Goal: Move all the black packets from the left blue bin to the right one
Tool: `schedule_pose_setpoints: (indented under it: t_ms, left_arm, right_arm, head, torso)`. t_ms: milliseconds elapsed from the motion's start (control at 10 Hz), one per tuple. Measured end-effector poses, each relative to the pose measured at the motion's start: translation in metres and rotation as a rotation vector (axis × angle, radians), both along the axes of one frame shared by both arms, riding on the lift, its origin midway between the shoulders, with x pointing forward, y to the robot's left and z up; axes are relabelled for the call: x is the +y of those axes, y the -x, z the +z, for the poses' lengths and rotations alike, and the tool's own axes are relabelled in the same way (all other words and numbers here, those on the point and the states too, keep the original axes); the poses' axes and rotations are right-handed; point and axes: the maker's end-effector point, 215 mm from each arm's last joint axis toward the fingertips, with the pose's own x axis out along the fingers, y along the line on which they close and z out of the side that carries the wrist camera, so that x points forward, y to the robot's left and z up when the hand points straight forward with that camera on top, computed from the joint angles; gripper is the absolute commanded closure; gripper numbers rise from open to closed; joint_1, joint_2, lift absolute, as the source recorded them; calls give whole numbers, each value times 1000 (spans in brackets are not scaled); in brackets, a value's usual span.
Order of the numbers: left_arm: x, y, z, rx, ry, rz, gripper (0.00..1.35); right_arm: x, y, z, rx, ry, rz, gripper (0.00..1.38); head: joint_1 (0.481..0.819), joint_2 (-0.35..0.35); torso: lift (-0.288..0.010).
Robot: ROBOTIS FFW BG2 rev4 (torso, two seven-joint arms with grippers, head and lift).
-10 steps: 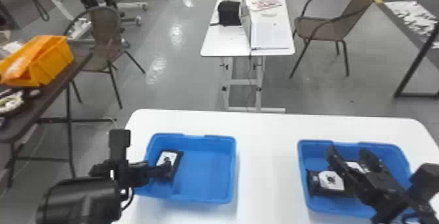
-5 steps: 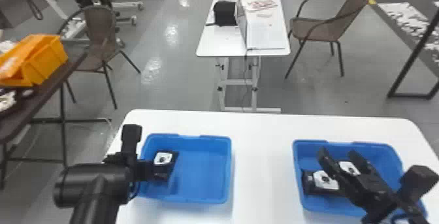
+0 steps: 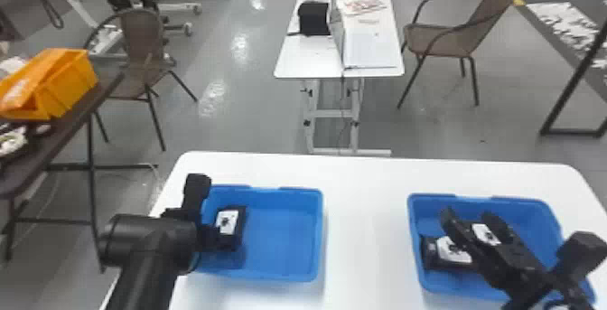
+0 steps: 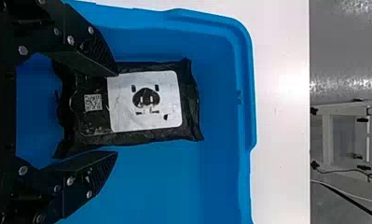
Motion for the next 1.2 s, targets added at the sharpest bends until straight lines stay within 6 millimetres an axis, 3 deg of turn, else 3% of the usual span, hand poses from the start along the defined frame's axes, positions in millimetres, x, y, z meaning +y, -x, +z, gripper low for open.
schedule_pose_setpoints:
  t_ms: [100,200,400,700,1000,1200]
  left_arm:
    - [2,2,-4,27,-1,1,1111]
    - [3,3,-5,36,6,-6,1188]
    - [-12,-8,3,-12,52,-112,1190]
    - [-39,-23,36,-184,97,-281,1190]
    - [-112,-27,107,-462,273,-443,1188]
    - [-176,-29,142,-556,377,-574,1190]
  right_arm:
    - [1,0,0,-1,-7,2,119]
    - [1,-1,0,-2,-11,3,119]
    - [1,-1,0,1,-20,2,119]
    - [3,0,-1,3,-33,1,121]
    - [14,-5,14,-30,-39,34,121]
    - [41,-12,40,-84,-51,114,121]
  head:
    - [695,132]
    - [695,133]
    - [695,118]
    - [695,93]
    - [695,22]
    - [695,-13]
  torso:
    - [0]
    - [0]
    - [0]
    - [0]
    - [0]
    - [0]
